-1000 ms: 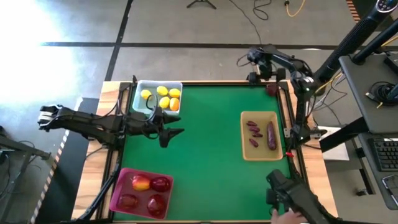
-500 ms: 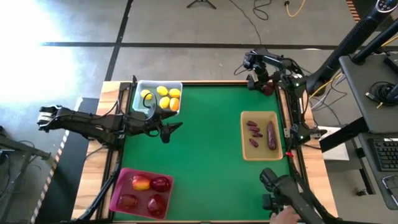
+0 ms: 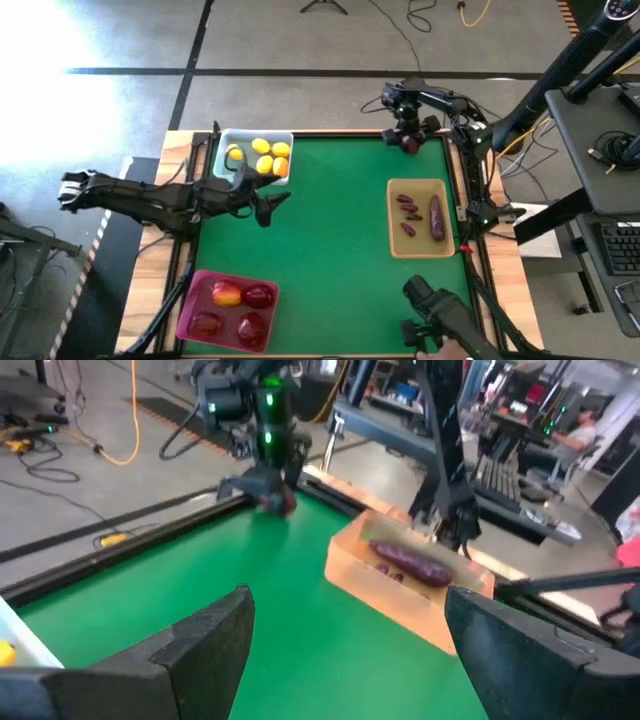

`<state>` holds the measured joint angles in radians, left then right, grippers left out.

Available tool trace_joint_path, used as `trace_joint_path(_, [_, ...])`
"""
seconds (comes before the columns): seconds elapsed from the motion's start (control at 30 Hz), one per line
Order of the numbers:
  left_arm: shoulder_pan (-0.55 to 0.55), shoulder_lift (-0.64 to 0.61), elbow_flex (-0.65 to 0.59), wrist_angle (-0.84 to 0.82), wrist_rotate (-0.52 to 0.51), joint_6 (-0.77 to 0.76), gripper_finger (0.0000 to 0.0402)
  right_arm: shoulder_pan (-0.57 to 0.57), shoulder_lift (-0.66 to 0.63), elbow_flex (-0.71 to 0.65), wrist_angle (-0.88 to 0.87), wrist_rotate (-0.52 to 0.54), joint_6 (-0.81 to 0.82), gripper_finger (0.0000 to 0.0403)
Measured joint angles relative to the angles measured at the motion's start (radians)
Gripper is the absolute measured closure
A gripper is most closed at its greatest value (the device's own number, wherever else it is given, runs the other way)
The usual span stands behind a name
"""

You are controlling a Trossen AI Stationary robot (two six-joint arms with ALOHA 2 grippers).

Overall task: Sort produce into baskets
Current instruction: Put the apple into the pink transparent bin

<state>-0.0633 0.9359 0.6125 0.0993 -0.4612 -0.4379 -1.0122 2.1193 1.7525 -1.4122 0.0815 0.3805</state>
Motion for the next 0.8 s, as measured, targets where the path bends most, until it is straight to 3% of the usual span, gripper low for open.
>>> trace_joint_path(0.33, [0.000,-0.155,0.000,-0.203,-0.001,-0.018,0.0093,0.073,0.002,-0.001,0.184,-0.050,-0.048,0.0047])
trace_joint_path(0.5, [-0.001,-0.200,0.000,-0.281,0.040,-0.075,0.0093,0.112,0.002,-0.001,0.241,-0.099,-0.042,0.0069])
trace_joint_path(0.8, [0.000,-0.264,0.000,-0.398,-0.047,-0.095,0.0093,0.256,-0.002,-0.001,0.251,-0.154,-0.174,0.0116])
